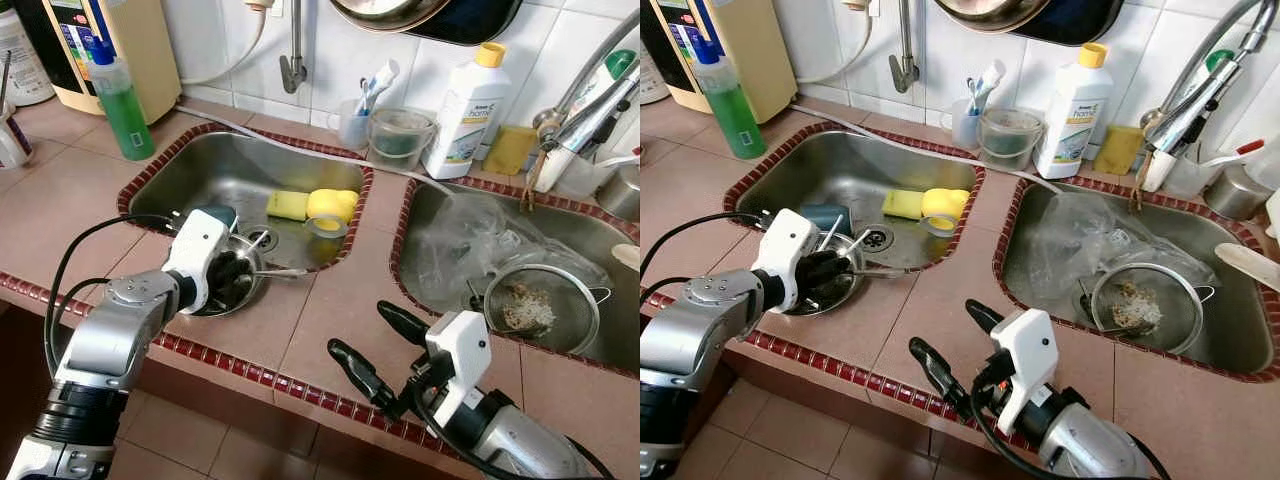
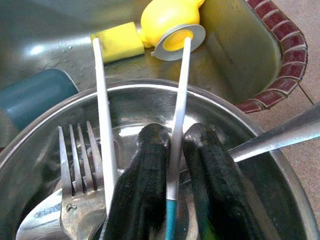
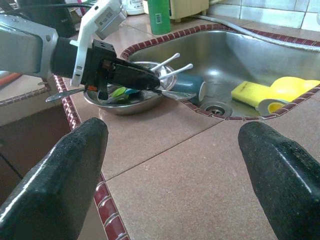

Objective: Kitchen organization

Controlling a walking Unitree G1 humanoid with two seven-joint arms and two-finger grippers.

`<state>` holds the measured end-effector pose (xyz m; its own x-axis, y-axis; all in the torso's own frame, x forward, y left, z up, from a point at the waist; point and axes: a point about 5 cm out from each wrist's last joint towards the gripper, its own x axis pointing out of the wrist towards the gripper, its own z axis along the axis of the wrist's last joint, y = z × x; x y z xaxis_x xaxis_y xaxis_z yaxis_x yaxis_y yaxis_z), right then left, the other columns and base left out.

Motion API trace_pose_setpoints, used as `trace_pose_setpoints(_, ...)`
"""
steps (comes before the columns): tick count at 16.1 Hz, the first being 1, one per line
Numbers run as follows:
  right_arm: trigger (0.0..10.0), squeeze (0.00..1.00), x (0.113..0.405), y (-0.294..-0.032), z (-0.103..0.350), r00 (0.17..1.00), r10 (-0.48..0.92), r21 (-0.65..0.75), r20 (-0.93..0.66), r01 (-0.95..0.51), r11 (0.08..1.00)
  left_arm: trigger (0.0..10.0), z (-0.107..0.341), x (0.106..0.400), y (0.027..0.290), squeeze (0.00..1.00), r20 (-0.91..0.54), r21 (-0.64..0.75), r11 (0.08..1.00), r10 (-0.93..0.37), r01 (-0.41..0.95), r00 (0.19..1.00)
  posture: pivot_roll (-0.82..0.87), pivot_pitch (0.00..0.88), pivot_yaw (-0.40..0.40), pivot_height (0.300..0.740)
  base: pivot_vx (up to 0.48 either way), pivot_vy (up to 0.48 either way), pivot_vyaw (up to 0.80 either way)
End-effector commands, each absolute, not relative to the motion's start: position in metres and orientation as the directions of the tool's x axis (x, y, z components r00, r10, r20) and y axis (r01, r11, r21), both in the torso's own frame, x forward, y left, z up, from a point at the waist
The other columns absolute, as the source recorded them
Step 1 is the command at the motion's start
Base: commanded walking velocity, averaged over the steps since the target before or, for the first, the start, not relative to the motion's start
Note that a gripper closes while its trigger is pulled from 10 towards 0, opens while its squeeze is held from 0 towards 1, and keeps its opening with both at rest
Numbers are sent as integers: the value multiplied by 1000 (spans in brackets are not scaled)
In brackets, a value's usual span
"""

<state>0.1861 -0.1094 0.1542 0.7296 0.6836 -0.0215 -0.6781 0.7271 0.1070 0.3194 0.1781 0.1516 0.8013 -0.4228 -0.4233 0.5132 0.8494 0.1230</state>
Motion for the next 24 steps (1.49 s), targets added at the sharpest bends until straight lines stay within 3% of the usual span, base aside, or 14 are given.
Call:
trace_pose_setpoints(1,10000,0,185,-111,158,733,680,101,-17,-675,730,0,137,313,179,0,-490,111,842,-416,528,766,-153,100,-43,740,0,0,0)
trace_pose_setpoints(8,10000,0,185,-111,158,735,678,103,-17,-673,732,0,135,312,179,0,-504,111,836,-419,538,755,-154,98,-43,740,0,0,0)
trace_pose_setpoints(22,10000,0,190,-108,157,709,705,98,-12,-701,707,0,177,321,180,0,-330,68,872,-438,484,836,-124,52,-55,740,0,0,0)
trace_pose_setpoints(23,10000,0,190,-107,157,706,708,98,-12,-704,704,1686,175,320,180,0,-334,71,872,-438,485,835,-124,48,-56,740,0,0,0)
trace_pose_setpoints(24,10000,0,190,-107,157,705,709,97,-12,-705,702,2706,174,320,180,0,-336,71,871,-438,487,834,-123,47,-57,740,0,0,0)
